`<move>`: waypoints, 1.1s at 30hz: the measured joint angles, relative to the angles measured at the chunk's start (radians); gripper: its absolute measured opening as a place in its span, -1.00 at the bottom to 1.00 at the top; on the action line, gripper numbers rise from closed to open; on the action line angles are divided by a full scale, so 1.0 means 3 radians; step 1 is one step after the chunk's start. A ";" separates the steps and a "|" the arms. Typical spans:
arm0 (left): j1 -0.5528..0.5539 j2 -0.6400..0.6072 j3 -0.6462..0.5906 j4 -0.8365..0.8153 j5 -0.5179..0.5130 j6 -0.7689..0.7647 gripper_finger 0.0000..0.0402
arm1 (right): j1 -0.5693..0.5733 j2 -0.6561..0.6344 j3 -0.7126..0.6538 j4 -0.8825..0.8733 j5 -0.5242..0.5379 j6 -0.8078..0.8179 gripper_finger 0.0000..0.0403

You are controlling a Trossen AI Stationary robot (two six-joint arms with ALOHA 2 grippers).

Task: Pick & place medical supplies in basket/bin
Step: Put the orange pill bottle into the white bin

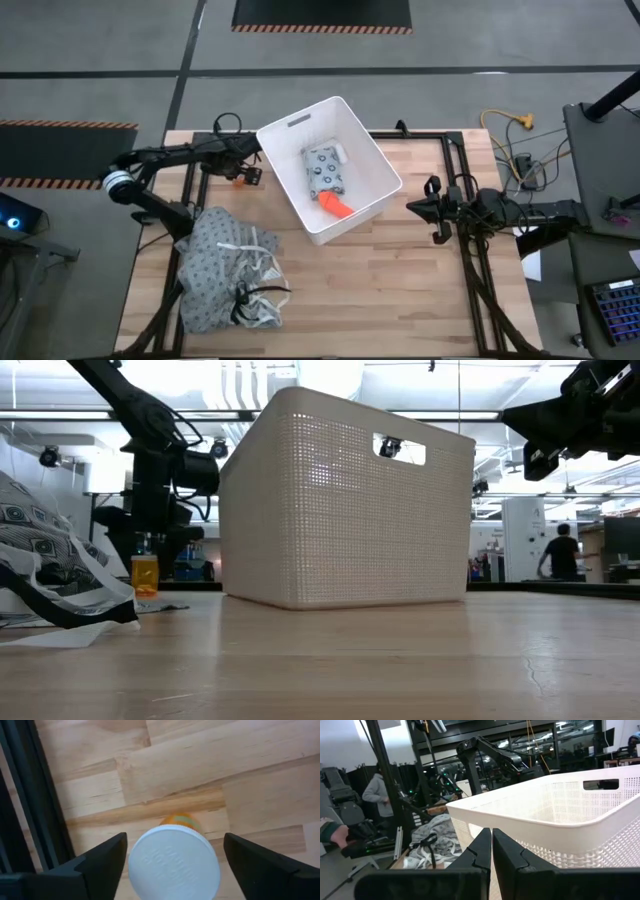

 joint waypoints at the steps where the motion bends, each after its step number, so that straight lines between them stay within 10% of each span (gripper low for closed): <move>1: 0.0000 0.0000 0.0000 -0.0006 0.0000 0.0000 0.52 | 0.0000 0.0000 0.0000 0.0000 0.0000 0.0000 -0.96; 13: 0.0000 -0.0005 0.0000 -0.0090 -0.0003 0.0010 -0.12 | 0.0000 0.0001 0.0000 0.0000 -0.0001 0.0010 -0.96; 33: -0.0009 -0.0827 0.1212 -0.0893 -0.0551 -0.0010 -0.09 | 0.0001 0.0001 0.0000 -0.0001 -0.0005 0.0010 -0.96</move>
